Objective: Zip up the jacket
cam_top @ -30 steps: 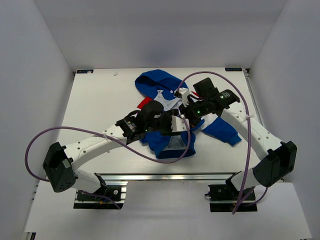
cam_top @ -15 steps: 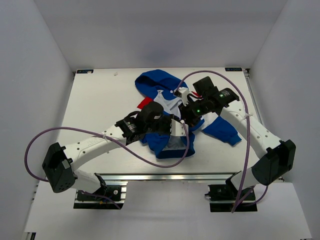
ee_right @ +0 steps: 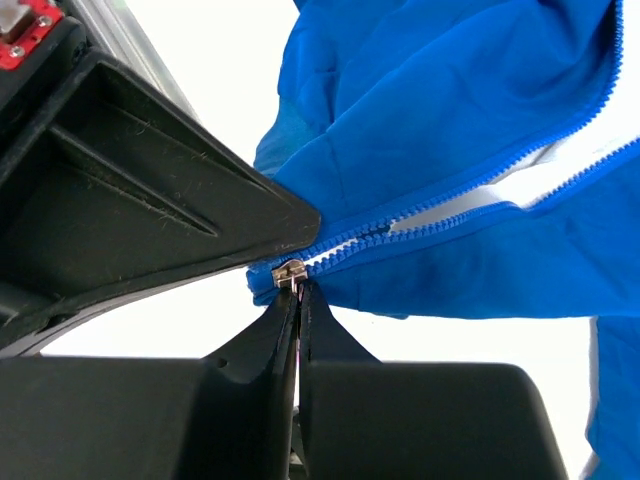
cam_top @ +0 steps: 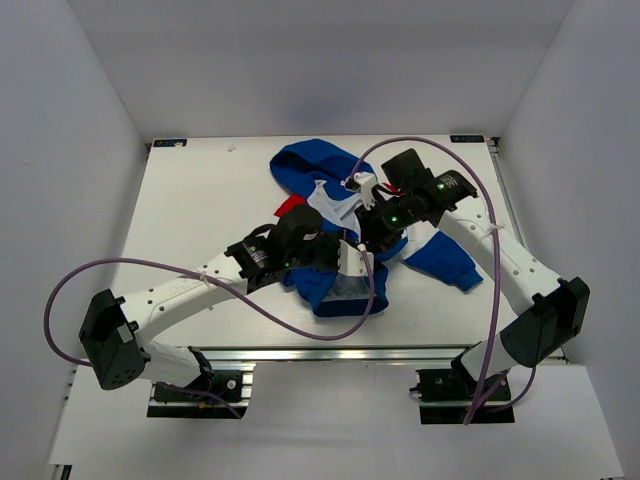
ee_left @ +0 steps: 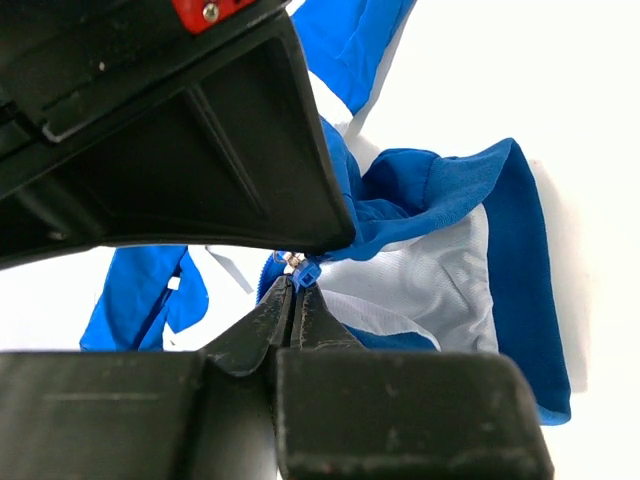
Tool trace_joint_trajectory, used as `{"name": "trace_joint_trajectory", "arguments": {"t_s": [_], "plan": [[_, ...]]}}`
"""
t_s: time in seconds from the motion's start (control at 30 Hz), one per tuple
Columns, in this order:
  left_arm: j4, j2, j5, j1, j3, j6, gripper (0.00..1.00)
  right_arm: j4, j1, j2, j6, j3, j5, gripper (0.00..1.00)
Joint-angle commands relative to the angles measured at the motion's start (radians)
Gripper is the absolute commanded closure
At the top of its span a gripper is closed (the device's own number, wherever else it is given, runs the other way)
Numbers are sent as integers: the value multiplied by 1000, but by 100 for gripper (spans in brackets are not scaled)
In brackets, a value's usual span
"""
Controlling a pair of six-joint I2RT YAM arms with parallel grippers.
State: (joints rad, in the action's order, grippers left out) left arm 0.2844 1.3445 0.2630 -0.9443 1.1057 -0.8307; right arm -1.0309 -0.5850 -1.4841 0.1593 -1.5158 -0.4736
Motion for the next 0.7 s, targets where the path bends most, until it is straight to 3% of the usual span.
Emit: {"name": "trace_joint_trajectory", "arguments": {"t_s": [0.0,0.1,0.53,0.67], "plan": [[78,-65,94,-16,-9,-2,100,19,20,-15,-3,-53,228,100],[88,-74,113,-16,-10,-14,100,23,19,-28,-12,-47,410,100],[95,-87,134,-17,-9,-15,100,244,-22,1,104,123,739,100],[87,-99,125,-17,-14,-11,100,353,-22,68,205,247,747,100]]}}
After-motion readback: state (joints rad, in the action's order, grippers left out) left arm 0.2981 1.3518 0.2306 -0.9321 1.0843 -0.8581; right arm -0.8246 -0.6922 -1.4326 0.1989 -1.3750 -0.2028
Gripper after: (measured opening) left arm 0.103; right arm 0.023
